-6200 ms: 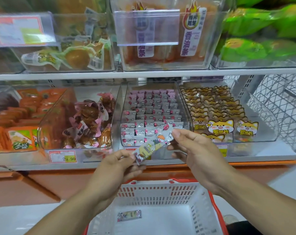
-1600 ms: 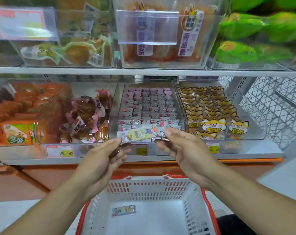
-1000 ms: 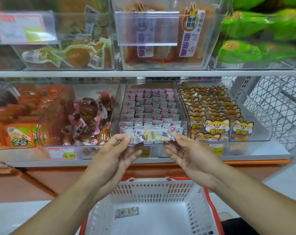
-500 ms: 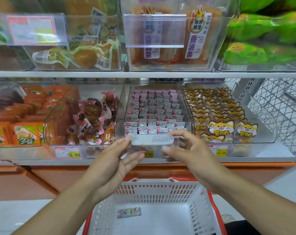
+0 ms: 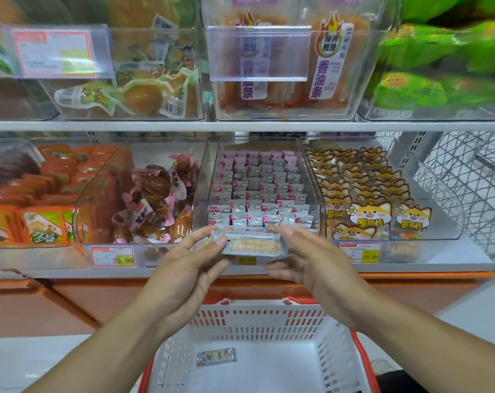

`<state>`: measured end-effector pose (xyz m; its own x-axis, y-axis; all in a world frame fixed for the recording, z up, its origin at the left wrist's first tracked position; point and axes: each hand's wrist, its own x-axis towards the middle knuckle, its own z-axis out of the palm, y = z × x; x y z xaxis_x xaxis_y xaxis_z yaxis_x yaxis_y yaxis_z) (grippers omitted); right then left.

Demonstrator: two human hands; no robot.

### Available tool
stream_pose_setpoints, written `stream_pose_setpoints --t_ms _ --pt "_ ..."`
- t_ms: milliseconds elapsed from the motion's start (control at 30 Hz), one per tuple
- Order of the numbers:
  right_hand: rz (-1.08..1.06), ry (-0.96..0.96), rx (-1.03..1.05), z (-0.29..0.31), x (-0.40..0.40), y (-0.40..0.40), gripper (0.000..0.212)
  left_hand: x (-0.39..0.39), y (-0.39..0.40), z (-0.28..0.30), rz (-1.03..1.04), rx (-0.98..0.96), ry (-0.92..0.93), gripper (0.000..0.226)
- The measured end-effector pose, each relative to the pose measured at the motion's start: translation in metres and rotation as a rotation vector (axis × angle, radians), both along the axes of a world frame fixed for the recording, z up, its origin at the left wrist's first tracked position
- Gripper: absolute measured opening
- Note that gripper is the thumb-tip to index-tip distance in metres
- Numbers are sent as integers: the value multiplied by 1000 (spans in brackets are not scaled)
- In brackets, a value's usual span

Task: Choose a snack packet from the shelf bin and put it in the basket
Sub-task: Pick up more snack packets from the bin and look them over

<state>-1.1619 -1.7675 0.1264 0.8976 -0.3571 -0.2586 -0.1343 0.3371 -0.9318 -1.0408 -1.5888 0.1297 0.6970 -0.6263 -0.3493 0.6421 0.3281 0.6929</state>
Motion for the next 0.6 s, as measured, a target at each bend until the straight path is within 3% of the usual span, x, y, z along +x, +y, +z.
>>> stream_pose_setpoints --t_ms 167,300,367,467,600 --pt "-10 -84 -71 -2 -2 2 38 -2 -2 -2 5 38 -3 48" --pt "30 -141 -468 7 -6 1 37 -2 -2 -1 -84 19 49 43" --pt "77 -161 -565 9 -6 4 38 -1 -3 0 -34 50 33 39" --pt "43 -128 -432 8 -5 5 46 0 -7 -2 55 102 -64 42" --pt "-37 -45 56 7 7 6 54 -1 -9 1 65 75 -231 41"
